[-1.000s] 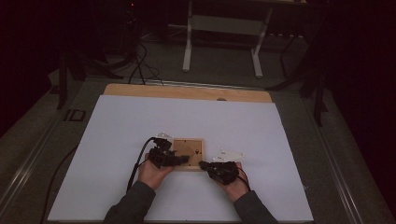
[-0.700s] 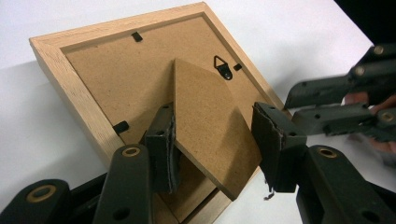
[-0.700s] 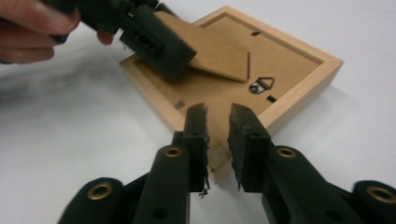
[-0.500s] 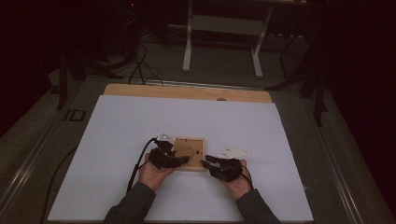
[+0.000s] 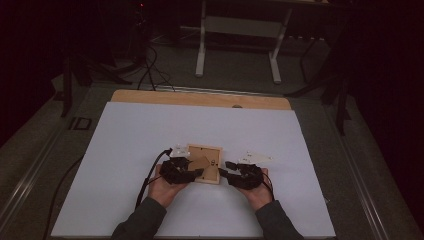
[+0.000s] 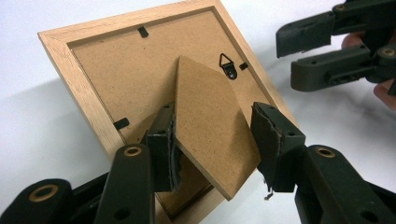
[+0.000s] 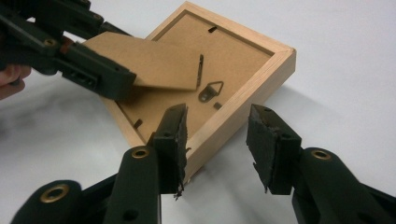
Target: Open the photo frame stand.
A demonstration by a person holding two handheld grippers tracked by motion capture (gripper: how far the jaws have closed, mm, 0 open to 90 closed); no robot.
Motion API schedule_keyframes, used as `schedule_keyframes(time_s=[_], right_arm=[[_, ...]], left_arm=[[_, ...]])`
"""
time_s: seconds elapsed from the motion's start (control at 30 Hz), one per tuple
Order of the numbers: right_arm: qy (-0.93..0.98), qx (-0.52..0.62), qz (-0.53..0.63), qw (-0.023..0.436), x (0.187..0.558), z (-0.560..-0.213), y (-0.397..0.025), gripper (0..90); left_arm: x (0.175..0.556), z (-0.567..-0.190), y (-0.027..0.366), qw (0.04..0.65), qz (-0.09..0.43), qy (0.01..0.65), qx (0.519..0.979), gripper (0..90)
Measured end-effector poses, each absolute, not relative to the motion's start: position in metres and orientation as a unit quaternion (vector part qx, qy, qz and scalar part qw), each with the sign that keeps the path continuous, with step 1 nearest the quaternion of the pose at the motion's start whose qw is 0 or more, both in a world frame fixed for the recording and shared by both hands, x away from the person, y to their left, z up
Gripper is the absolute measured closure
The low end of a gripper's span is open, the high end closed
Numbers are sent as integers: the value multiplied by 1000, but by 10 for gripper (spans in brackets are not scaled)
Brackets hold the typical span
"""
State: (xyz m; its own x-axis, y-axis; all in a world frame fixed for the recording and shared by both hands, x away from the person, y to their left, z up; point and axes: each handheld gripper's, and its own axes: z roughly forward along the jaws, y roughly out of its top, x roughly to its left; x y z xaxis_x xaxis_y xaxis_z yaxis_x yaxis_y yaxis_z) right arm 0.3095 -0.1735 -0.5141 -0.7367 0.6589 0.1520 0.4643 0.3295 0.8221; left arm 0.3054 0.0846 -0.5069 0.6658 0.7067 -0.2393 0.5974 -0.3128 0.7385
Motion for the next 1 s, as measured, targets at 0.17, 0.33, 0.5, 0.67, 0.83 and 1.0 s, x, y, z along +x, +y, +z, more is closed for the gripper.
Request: schedule_keyframes(time_s=[0.17,0.33,0.5,0.67,0.83,1.0], right_arm=[[806,355,465,93,315,-513,-177,525],[811,351,463,72,321,-512,-179,470],[810,354,465,57,330,-509,-176,451],[809,357,464,50,337,-507,-172,446],[806,366,464,34,344,-509,-173,427],[800,370,472,11,349,-512,-175,422]], left_arm=[[300,-506,84,429,86,382,814,554],[295,-508,85,438,100,367,814,554],[291,-510,85,444,115,353,816,554],[285,-508,85,446,134,331,820,555],[283,-510,85,453,140,325,818,555],[279,-513,87,465,142,313,816,555]])
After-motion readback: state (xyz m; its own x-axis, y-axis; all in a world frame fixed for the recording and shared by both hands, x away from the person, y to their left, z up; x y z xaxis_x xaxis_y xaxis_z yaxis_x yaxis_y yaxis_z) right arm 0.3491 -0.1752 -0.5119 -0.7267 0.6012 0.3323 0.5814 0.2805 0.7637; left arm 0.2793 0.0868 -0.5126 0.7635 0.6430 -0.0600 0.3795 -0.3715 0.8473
